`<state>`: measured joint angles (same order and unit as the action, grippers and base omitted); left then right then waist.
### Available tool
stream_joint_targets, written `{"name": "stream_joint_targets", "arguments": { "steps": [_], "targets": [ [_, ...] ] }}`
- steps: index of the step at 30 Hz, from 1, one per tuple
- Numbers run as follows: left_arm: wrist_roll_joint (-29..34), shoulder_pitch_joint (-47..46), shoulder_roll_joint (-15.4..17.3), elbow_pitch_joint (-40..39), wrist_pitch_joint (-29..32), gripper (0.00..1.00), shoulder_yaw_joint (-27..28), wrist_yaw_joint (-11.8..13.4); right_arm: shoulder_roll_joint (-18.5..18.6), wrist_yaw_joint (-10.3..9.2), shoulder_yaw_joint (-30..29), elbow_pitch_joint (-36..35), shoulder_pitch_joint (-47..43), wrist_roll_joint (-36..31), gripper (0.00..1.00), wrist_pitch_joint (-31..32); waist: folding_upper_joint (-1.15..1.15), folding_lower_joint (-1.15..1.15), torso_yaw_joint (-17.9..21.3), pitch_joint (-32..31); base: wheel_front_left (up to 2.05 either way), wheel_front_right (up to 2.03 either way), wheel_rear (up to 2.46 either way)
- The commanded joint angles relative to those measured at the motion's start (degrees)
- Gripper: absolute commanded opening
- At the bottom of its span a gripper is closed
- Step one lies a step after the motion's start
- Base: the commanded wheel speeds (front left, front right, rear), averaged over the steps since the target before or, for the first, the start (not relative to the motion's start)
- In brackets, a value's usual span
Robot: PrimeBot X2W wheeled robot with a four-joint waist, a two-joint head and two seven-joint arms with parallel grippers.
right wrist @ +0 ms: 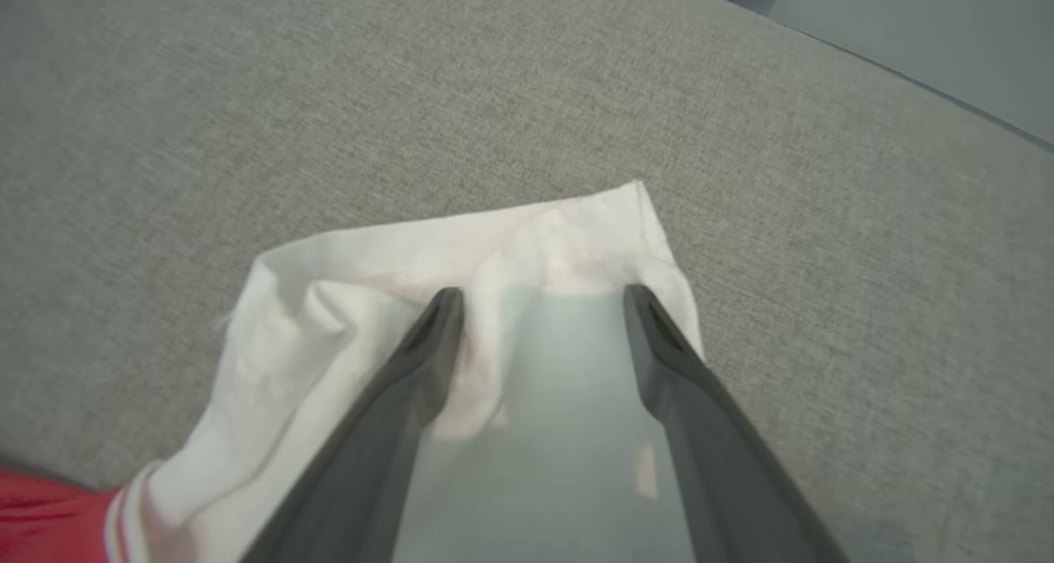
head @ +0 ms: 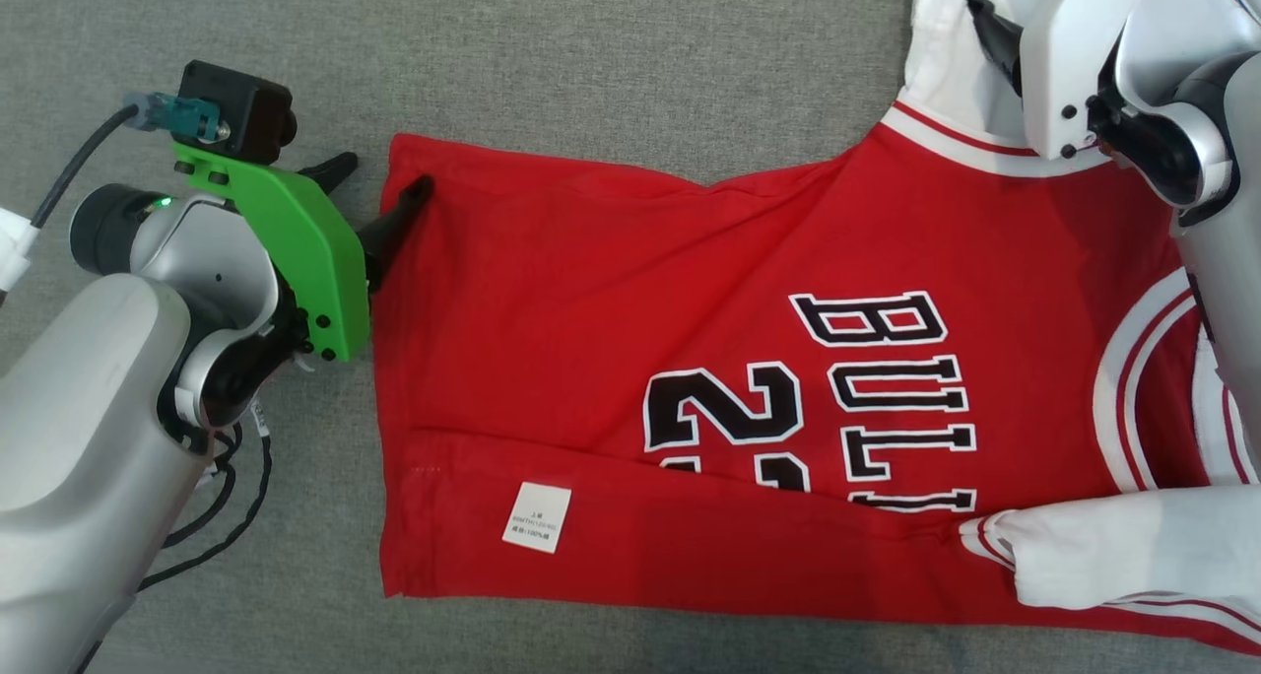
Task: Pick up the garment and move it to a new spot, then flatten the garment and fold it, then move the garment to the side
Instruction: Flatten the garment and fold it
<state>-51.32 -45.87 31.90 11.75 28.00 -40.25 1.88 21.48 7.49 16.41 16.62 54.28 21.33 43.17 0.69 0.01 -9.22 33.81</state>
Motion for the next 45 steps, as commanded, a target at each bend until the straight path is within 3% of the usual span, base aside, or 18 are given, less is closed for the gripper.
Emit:
{"name": "stream_joint_targets", "arguments": {
  "steps": [1,15,27,30,31,32,33,35,36,37,45],
  "targets": [
    [-0.8,0.4,-0.4,1.9,1.0,1.0,-0.7,-0.3,0.7,0.01,0.1,0.9,0.8,-0.6,1.0,-0.6,-0.69,-0.01,-0.8,0.7,0.0,0.0,0.0],
    [-2.3,0.1,-2.4,2.1,1.8,1.0,-1.9,-2.2,1.8,0.01,-0.5,5.0,4.5,-3.4,1.0,-2.6,-0.69,-0.01,-1.7,2.2,0.0,0.0,0.0],
    [-5.2,-0.6,-4.3,-1.0,3.3,0.84,-2.1,-4.1,1.3,-0.01,-1.0,6.9,2.8,-4.1,1.0,1.0,-0.69,-0.01,-1.6,2.4,0.0,0.0,0.0],
    [-5.4,-1.0,-4.3,-1.9,3.6,0.77,-2.1,-4.2,1.4,-0.01,-1.2,6.5,3.1,-3.9,1.0,1.2,-0.69,-0.01,-1.4,2.4,0.0,0.0,0.0],
    [-5.4,-1.1,-4.2,-2.1,3.7,0.69,-2.1,-4.1,1.4,-0.01,-1.3,6.4,3.1,-3.8,1.0,1.2,-0.69,-0.01,-1.3,2.4,0.0,0.0,0.0],
    [-5.4,-1.1,-4.1,-2.3,3.7,0.6,-2.2,-4.1,1.4,-0.01,-1.3,6.3,3.0,-3.7,0.91,1.3,-0.69,-0.01,-1.2,2.4,0.0,0.0,0.0],
    [-5.5,-1.1,-4.1,-2.4,3.8,0.47,-2.2,-4.1,1.5,-0.01,-1.3,6.2,2.8,-3.6,0.61,1.5,-0.69,-0.01,-1.1,2.4,0.0,0.0,0.0],
    [-5.2,-1.1,-3.9,-2.4,4.1,0.32,-2.5,-4.0,1.6,-0.03,-0.9,6.1,2.4,-3.3,0.3,1.9,-0.69,-0.01,-0.9,2.4,0.0,0.0,0.0],
    [-4.9,-1.1,-3.9,-2.2,3.9,0.14,-2.5,-3.9,1.6,-0.04,-0.5,5.8,2.2,-3.1,0.02,1.8,-0.69,-0.01,-0.8,2.4,0.0,0.0,0.0],
    [-4.7,-1.1,-3.9,-1.9,3.4,0.0,-2.3,-3.8,1.7,-0.04,-0.2,5.5,2.2,-2.6,0.0,1.3,-0.69,-0.01,-0.7,2.3,0.0,0.0,0.0],
    [-4.4,0.2,-3.2,-1.4,-1.1,0.0,0.2,-2.4,2.0,-0.02,-0.7,2.8,1.4,3.1,0.0,-3.5,-0.69,-0.01,-0.3,0.1,0.0,0.0,0.0]
  ]
}}
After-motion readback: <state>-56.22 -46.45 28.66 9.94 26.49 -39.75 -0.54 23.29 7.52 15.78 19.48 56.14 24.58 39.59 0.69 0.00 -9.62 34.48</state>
